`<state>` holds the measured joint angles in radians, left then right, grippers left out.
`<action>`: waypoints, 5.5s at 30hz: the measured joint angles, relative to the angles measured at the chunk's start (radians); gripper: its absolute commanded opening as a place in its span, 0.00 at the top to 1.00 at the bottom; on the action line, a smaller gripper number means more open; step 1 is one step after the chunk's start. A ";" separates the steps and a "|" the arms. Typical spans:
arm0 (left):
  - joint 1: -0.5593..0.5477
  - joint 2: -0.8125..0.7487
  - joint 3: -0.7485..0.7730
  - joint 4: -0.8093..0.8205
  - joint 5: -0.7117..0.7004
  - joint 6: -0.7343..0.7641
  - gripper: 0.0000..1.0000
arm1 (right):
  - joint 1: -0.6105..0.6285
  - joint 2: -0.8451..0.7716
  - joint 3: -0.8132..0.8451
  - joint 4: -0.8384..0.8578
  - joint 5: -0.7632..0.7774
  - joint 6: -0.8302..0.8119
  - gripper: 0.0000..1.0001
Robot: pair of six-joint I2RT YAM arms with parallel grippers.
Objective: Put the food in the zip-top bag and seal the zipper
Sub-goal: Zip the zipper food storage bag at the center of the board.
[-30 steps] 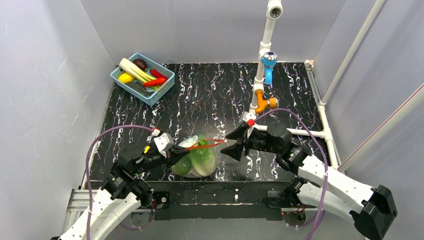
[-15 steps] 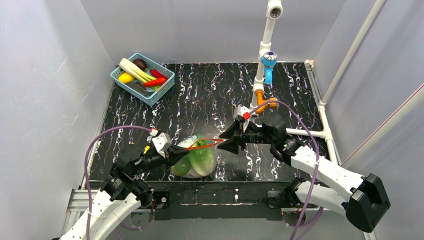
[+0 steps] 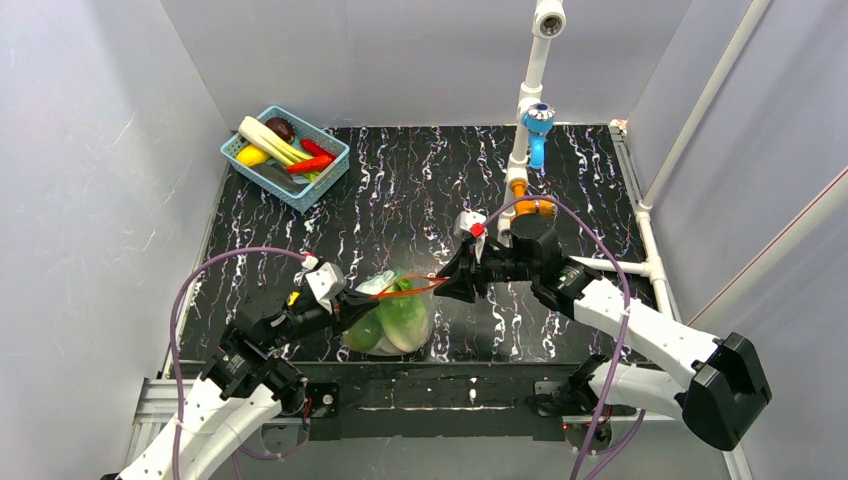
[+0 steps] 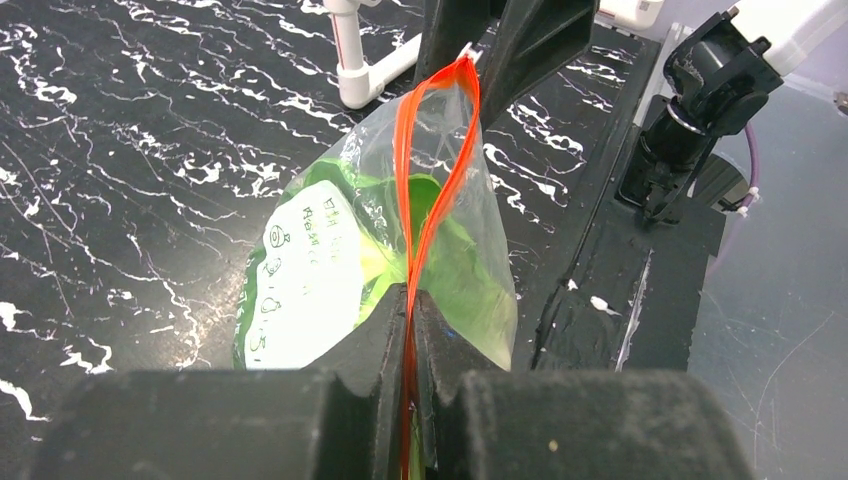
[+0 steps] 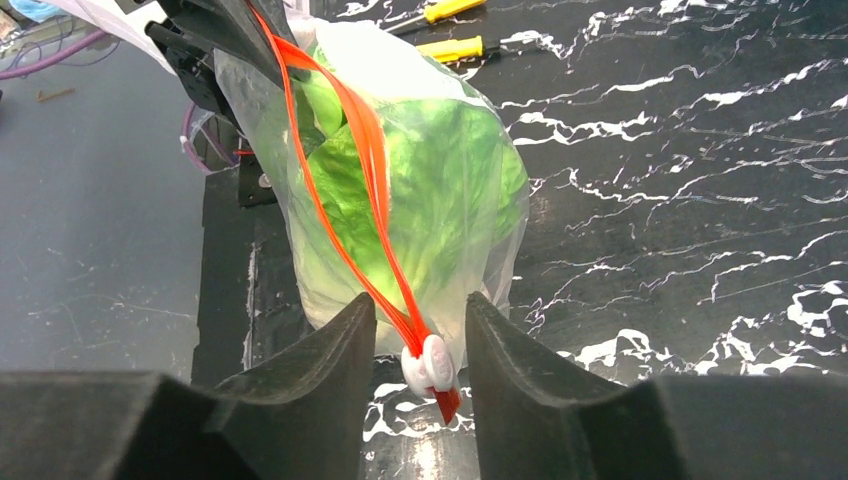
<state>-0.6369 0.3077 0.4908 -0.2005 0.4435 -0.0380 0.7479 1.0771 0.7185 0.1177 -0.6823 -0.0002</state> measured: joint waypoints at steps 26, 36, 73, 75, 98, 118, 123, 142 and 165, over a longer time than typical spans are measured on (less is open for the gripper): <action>-0.024 0.433 0.444 -0.173 0.087 0.108 0.10 | 0.019 0.068 0.236 -0.253 -0.047 -0.037 0.99; -0.217 0.628 0.516 -0.146 -0.023 0.315 0.04 | 0.020 0.081 0.274 -0.329 -0.042 -0.061 0.99; -0.084 0.560 0.299 -0.008 0.174 0.283 1.00 | 0.020 -0.108 0.061 -0.045 0.003 0.060 0.27; -0.084 0.537 0.275 0.016 0.167 0.256 1.00 | 0.020 -0.109 0.037 -0.002 0.003 0.085 0.27; -0.084 0.415 0.203 0.163 0.122 0.048 1.00 | 0.020 0.027 -0.014 0.259 -0.111 0.266 0.90; -0.084 0.666 0.447 0.125 0.251 0.029 0.67 | 0.020 0.082 0.097 0.108 -0.186 0.251 0.99; -0.085 0.683 0.447 0.147 0.259 0.045 0.67 | 0.020 0.084 0.097 0.107 -0.189 0.251 0.99; -0.097 0.680 0.472 0.065 0.243 0.081 1.00 | 0.034 0.022 0.014 0.214 -0.085 0.275 0.99; -0.096 0.460 0.354 -0.020 0.102 0.043 1.00 | 0.021 -0.069 -0.128 0.430 0.093 0.505 0.99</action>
<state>-0.7326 0.7681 0.8452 -0.2203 0.5453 0.0055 0.7685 1.0080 0.5907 0.5480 -0.5892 0.5049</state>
